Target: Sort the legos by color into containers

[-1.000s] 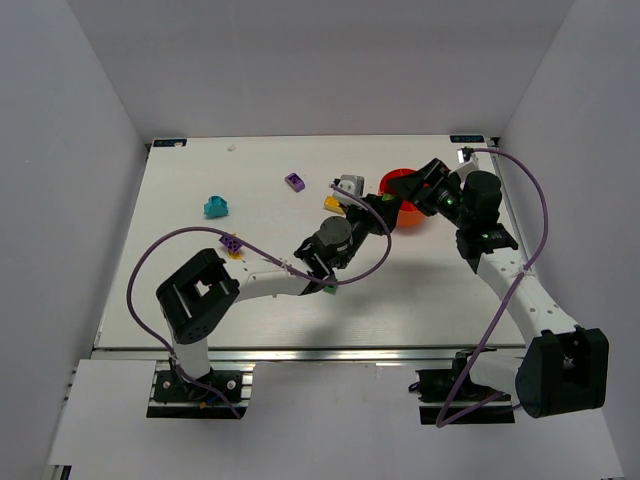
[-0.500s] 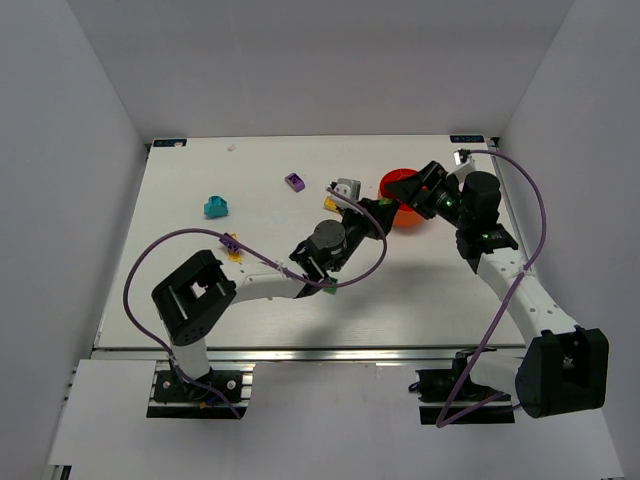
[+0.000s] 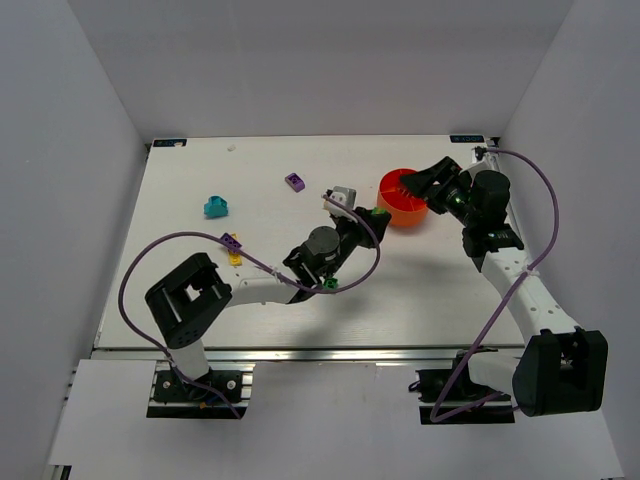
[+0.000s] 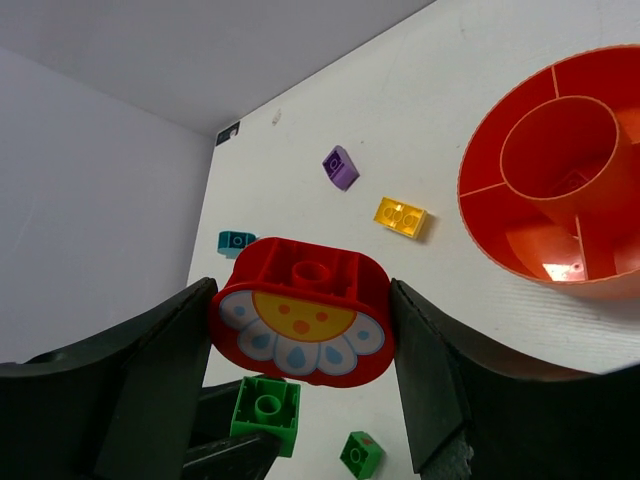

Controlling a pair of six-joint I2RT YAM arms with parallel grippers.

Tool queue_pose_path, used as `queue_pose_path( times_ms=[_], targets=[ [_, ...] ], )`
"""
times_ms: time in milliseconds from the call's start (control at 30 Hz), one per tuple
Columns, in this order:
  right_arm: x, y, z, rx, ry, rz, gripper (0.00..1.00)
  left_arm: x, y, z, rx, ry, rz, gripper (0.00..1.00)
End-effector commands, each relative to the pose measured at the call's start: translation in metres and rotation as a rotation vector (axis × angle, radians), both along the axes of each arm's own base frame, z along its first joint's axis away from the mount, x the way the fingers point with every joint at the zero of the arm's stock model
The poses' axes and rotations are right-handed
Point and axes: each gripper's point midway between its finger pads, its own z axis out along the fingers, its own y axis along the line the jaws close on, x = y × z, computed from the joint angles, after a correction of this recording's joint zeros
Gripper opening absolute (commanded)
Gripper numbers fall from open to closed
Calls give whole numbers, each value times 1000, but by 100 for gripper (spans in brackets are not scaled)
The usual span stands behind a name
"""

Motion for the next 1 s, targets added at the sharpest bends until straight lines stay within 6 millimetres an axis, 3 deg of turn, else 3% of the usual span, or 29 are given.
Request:
queue_pose_path(
  times_ms=[0, 233, 400, 467, 500, 567, 600, 633, 700, 733, 767, 800, 833, 967],
  targets=[
    [10, -9, 31, -45, -140, -38, 0, -5, 12, 28, -36, -33, -1, 0],
    [16, -22, 32, -259, -281, -11, 0, 2, 18, 20, 40, -1, -32, 0],
    [28, -38, 18, -344, -239, -16, 0, 14, 23, 12, 94, 77, -101, 0],
    [43, -42, 17, -389, -222, 9, 0, 15, 24, 15, 95, 79, -132, 0],
    [41, -33, 12, -391, -215, 90, 0, 13, 24, 15, 100, 82, -159, 0],
    [52, -33, 8, -449, -234, 154, 0, 8, 25, 12, 119, 91, -205, 0],
    [46, -21, 9, -441, -279, 259, 0, 4, 27, 18, 117, 82, -231, 0],
    [51, -23, 1, -487, -298, 283, 0, -1, 27, 15, 129, 85, -249, 0],
    [55, -22, 3, -519, -330, 310, 0, -8, 32, 10, 167, 94, -265, 0],
    [59, -23, 0, -538, -336, 313, 0, -10, 39, 17, 165, 82, -267, 0],
    [64, -24, 7, -585, -382, 325, 0, -14, 42, 13, 180, 88, -274, 0],
    [64, -23, 1, -601, -371, 357, 0, -18, 46, 7, 207, 98, -279, 0],
    [70, -23, -8, -603, -342, 372, 0, -23, 50, 15, 207, 81, -286, 0],
    [73, -13, -21, -535, -286, 468, 0, -33, 68, 12, 265, 74, -284, 0]
  ],
)
